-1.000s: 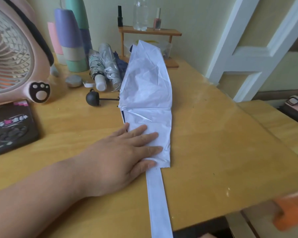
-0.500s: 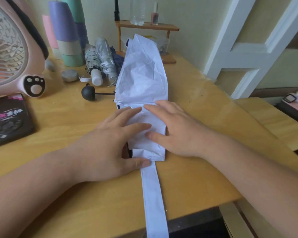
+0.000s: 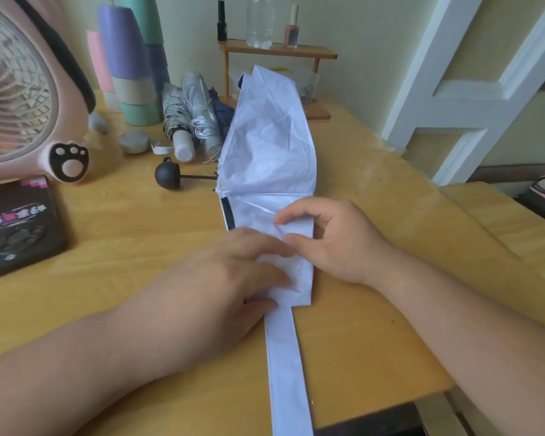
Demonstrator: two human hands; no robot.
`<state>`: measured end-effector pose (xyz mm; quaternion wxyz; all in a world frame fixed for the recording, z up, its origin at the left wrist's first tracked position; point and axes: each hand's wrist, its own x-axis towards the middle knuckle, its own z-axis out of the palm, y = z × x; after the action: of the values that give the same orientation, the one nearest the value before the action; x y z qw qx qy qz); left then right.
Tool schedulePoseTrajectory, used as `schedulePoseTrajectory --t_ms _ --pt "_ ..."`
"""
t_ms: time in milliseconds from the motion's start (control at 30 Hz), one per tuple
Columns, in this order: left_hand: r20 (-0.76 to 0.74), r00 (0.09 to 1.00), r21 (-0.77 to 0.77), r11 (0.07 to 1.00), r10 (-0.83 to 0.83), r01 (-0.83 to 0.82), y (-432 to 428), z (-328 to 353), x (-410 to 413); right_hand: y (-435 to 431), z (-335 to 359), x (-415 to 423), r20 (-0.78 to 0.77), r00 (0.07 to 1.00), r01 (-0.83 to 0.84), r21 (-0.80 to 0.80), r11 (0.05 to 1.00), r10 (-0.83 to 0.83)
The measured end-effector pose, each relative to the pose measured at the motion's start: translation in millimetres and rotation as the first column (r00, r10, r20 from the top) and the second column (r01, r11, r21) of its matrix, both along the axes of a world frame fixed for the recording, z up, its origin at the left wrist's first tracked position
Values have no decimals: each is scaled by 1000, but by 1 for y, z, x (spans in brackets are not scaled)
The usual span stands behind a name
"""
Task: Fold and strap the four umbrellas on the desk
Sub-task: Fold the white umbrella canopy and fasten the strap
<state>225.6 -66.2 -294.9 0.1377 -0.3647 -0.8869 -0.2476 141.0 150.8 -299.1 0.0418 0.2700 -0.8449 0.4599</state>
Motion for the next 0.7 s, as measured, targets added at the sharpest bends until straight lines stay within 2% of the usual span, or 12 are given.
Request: schedulePoseTrajectory --t_ms 67,167,233,300,367,500,700 --pt "-146 987 -232 972 -64 29 0 -7 -3 2 3 -9 -201 979 10 243 970 40" --pt "-181 977 -442 897 -114 23 1 -12 -3 0 15 -17 -373 911 55 533 844 176" --pt "-181 978 -473 881 -104 7 1 -10 0 -7 23 -21 -342 910 -9 550 835 235" --pt "-194 977 -453 891 -90 -8 2 -7 0 -20 29 -26 -144 958 -152 477 866 248" --pt "-216 972 -425 905 -91 -10 3 -8 -2 -30 28 -33 36 966 -240 490 838 255" --pt "-159 987 -387 921 -25 -39 -4 -11 -9 -40 13 -51 -50 959 -187 624 759 277" --pt "-152 988 -445 893 -2 -67 -9 -21 -10 -36 11 -52 -195 919 -121 688 715 343"
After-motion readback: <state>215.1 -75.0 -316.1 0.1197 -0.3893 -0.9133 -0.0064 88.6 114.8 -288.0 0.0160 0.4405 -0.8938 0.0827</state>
